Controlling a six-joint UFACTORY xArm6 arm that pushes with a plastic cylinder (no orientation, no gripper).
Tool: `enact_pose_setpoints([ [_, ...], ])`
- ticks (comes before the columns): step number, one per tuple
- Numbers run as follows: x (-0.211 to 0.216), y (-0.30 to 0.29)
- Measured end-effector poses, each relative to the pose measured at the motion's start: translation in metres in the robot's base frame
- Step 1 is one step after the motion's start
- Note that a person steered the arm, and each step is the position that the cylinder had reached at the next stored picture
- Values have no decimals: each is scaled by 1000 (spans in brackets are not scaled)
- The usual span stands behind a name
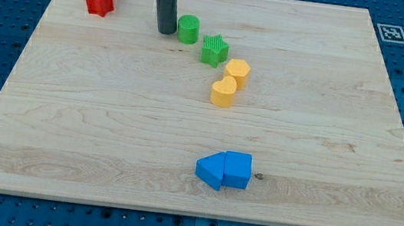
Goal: Place the green circle top left to the green star
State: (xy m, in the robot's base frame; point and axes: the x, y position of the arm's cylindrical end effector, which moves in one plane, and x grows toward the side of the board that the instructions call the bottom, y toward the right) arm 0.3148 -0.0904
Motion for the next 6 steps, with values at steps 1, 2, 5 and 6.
enact_pose_setpoints([
  [1, -15, -13],
  [2, -35, -6],
  [5, -12, 36],
  [6, -12, 36],
])
